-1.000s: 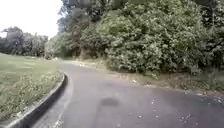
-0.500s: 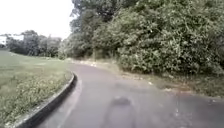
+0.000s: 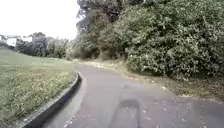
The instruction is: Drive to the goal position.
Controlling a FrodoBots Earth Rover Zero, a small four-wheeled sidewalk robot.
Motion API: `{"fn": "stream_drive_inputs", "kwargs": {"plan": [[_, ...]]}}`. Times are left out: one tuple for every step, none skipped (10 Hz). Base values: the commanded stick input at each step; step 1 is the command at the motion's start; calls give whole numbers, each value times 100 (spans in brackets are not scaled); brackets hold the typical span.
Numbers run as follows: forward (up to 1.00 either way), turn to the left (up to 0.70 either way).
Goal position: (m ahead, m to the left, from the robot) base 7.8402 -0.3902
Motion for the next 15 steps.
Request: {"fn": "stream_drive_inputs", "kwargs": {"plan": [[70, 0], [70, 0], [70, 0], [70, 0], [70, 0], [70, 0], [70, 0], [70, 0], [70, 0], [70, 0], [70, 0], [70, 0], [70, 0], [70, 0], [70, 0]]}}
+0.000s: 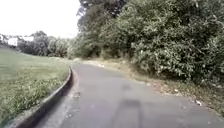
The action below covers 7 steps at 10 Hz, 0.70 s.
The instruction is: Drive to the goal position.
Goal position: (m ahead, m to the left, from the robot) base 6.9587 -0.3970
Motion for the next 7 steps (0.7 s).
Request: {"fn": "stream_drive_inputs", "kwargs": {"plan": [[70, 0], [70, 0], [70, 0], [70, 0], [70, 0], [70, 27], [70, 29]]}}
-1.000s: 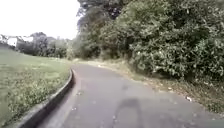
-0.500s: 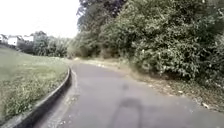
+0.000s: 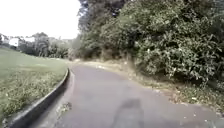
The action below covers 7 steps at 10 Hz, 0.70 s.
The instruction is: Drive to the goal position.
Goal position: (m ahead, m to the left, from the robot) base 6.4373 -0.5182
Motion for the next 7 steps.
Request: {"fn": "stream_drive_inputs", "kwargs": {"plan": [[70, 29], [70, 30], [70, 30], [70, 30], [70, 29], [70, 29], [70, 30]]}}
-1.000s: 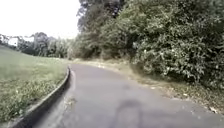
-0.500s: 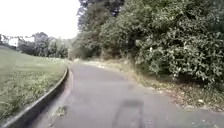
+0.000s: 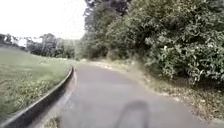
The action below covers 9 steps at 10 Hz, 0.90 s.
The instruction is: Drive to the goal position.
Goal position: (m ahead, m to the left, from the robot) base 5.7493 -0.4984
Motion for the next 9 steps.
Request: {"fn": "stream_drive_inputs", "kwargs": {"plan": [[70, 30], [70, 31], [70, 32], [70, 31], [70, 32], [70, 31], [70, 31], [70, 15], [70, 4]]}}
